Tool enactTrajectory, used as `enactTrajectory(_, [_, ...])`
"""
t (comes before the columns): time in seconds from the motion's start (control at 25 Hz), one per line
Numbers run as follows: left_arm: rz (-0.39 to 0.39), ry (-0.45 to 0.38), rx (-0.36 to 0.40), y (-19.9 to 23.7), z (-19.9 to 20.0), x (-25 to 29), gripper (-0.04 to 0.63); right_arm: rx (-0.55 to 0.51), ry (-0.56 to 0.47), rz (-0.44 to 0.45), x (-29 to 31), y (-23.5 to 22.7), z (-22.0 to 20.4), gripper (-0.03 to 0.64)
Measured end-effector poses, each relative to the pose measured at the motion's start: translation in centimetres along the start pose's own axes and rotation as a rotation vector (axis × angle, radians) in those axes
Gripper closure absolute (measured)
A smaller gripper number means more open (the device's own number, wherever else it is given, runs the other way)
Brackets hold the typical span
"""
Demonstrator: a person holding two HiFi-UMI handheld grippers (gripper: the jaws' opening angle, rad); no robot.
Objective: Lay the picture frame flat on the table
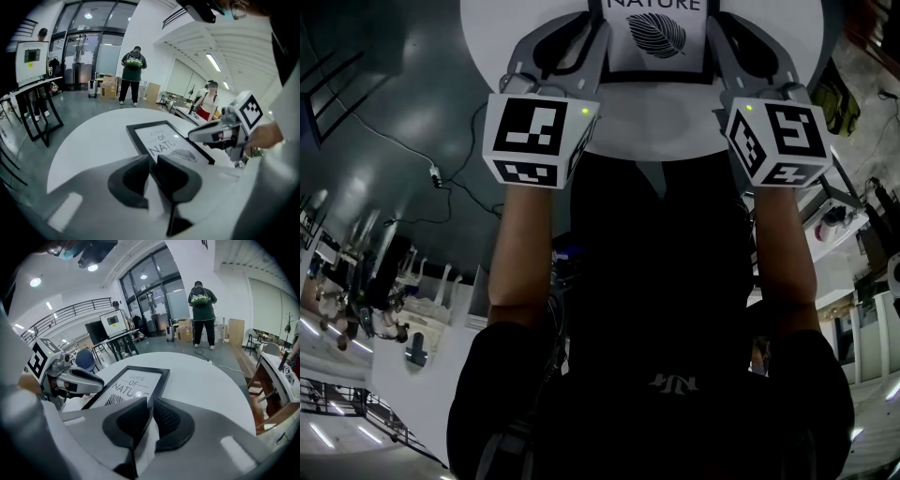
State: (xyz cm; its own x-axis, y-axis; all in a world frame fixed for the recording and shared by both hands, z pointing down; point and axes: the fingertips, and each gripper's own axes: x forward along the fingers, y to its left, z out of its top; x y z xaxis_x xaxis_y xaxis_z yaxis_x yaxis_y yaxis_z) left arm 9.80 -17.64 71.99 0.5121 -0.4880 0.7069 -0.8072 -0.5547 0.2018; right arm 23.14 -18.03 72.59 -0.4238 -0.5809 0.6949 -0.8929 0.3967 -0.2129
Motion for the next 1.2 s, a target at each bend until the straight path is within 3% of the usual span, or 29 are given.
enactTrajectory(0.24, [-0.009,-0.034,0.002,0.2,1.9,-1.9,0.538,-0.014,-0.044,0.018,-1.3,1.6,2.4,0.579])
enactTrajectory(0.52, [-0.023,-0.142,0.017,-1.0,8.4,-7.7,0.572,-0.053,-0.153,0.054,-6.5,5.0,9.0,0.611])
enactTrajectory(0.92, [-0.008,-0.335,0.049,-0.8,20.1,-22.1,0.592,-0.137,-0.330,0.116,-16.7,12.3,22.6,0.617])
enactTrajectory(1.2, [-0.026,-0.480,0.098,-0.4,24.4,-33.7,0.592,-0.189,-0.496,0.129,-26.0,18.1,29.9,0.617])
